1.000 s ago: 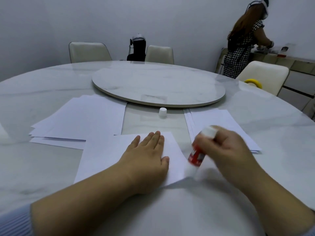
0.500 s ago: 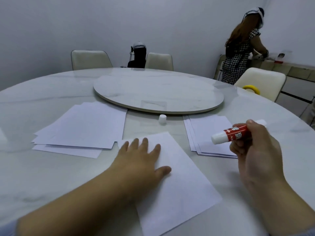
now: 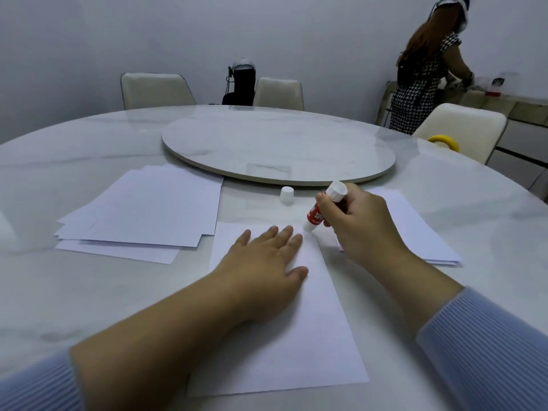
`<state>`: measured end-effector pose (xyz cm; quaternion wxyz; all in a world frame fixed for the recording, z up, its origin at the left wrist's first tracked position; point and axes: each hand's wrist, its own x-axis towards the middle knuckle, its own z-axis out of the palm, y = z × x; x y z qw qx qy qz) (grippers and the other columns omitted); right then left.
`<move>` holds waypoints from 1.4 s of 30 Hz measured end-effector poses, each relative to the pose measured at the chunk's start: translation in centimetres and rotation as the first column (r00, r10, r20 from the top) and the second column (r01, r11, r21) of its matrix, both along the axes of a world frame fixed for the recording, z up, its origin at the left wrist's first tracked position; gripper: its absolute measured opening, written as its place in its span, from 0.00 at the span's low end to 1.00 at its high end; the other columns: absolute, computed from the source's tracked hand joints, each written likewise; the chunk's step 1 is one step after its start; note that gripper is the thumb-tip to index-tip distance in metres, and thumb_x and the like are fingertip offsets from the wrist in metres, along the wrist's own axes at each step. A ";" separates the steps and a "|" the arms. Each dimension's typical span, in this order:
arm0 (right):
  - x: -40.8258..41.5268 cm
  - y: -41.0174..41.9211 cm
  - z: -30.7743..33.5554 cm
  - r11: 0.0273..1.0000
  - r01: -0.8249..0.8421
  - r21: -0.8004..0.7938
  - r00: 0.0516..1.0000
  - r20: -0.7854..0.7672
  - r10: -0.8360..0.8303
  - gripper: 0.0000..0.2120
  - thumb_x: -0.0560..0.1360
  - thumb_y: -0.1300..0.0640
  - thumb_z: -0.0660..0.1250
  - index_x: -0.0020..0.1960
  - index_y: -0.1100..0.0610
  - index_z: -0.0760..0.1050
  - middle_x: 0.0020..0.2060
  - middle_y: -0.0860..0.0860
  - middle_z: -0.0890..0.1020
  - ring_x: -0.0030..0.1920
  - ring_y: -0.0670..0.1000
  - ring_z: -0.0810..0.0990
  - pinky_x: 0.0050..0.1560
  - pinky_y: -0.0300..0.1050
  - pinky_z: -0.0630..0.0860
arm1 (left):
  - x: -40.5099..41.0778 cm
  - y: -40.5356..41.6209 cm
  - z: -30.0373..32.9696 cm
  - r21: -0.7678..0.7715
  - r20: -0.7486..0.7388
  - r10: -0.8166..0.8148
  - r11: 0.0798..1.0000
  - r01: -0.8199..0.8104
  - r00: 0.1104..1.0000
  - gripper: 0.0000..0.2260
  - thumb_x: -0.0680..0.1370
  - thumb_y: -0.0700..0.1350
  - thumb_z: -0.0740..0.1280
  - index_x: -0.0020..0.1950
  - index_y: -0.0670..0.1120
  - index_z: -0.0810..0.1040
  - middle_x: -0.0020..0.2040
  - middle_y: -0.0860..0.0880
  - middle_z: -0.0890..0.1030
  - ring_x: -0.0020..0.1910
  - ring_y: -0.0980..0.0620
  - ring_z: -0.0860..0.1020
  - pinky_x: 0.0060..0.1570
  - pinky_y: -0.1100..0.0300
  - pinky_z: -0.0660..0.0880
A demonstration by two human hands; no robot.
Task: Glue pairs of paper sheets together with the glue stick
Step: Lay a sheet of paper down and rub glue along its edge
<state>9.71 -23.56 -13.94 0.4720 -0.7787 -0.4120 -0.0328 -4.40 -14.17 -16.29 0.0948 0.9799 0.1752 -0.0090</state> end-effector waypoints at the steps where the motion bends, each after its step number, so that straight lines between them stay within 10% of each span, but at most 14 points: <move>1: 0.1 0.1 -0.2 1.000 -0.016 -0.005 1.000 -0.008 0.016 0.10 0.77 0.47 0.64 0.40 0.51 0.74 0.29 0.41 0.80 0.30 0.41 0.76 0.28 0.31 0.67 | 0.1 0.0 0.0 -0.002 -0.003 -0.001 1.000 0.001 1.000 0.27 0.81 0.57 0.48 0.77 0.55 0.43 0.78 0.56 0.42 0.76 0.58 0.41 0.74 0.51 0.39; 7: -0.1 -0.3 -0.1 0.994 -0.091 -0.069 0.993 0.072 0.096 0.10 0.78 0.49 0.64 0.41 0.53 0.73 0.26 0.29 0.76 0.30 0.35 0.74 0.31 0.27 0.66 | 0.0 -0.1 0.2 0.002 -0.020 0.003 1.000 -0.003 1.000 0.26 0.81 0.56 0.47 0.78 0.54 0.42 0.78 0.56 0.42 0.76 0.58 0.41 0.74 0.51 0.39; 24: -8.9 -10.3 0.9 0.980 -0.139 -0.142 0.974 0.161 0.162 0.16 0.67 0.37 0.57 0.38 0.48 0.71 0.29 0.43 0.77 0.29 0.41 0.73 0.28 0.29 0.66 | 0.0 -0.2 0.1 -0.008 -0.026 0.005 1.000 -0.005 1.000 0.25 0.82 0.55 0.45 0.78 0.53 0.43 0.78 0.55 0.43 0.76 0.58 0.41 0.74 0.51 0.40; 28: -8.1 -10.8 0.7 0.979 -0.203 0.001 0.979 -0.023 0.203 0.15 0.65 0.38 0.61 0.39 0.49 0.76 0.27 0.45 0.78 0.25 0.40 0.74 0.27 0.27 0.66 | -0.3 -0.6 0.4 0.006 -0.052 0.003 1.000 -0.003 0.999 0.29 0.80 0.61 0.45 0.78 0.52 0.42 0.78 0.55 0.41 0.76 0.57 0.40 0.75 0.51 0.40; 33: -4.4 -11.0 1.8 0.870 0.136 0.473 0.893 -0.438 0.099 0.12 0.73 0.50 0.67 0.33 0.47 0.83 0.26 0.48 0.78 0.26 0.41 0.74 0.26 0.34 0.72 | -0.6 -0.2 2.9 -0.029 -0.244 -0.200 0.980 0.199 0.949 0.26 0.82 0.54 0.52 0.76 0.61 0.42 0.76 0.56 0.35 0.74 0.54 0.32 0.73 0.45 0.35; 37: -3.4 -10.7 3.1 0.824 0.175 0.539 0.895 -0.435 0.095 0.13 0.72 0.47 0.67 0.29 0.37 0.81 0.27 0.44 0.80 0.28 0.41 0.77 0.28 0.35 0.75 | -1.1 -0.5 4.1 -0.242 -0.156 -0.322 0.929 0.280 0.934 0.30 0.80 0.40 0.54 0.75 0.65 0.47 0.76 0.59 0.36 0.74 0.60 0.34 0.72 0.55 0.35; 42: -3.2 -8.7 3.1 0.901 0.115 0.417 0.967 -0.254 -0.006 0.14 0.76 0.47 0.66 0.36 0.52 0.79 0.26 0.45 0.79 0.28 0.41 0.76 0.36 0.45 0.73 | -0.8 -1.2 1.5 -0.084 -0.025 -0.062 0.995 0.060 0.998 0.27 0.82 0.57 0.49 0.77 0.54 0.42 0.78 0.55 0.40 0.76 0.58 0.40 0.73 0.59 0.38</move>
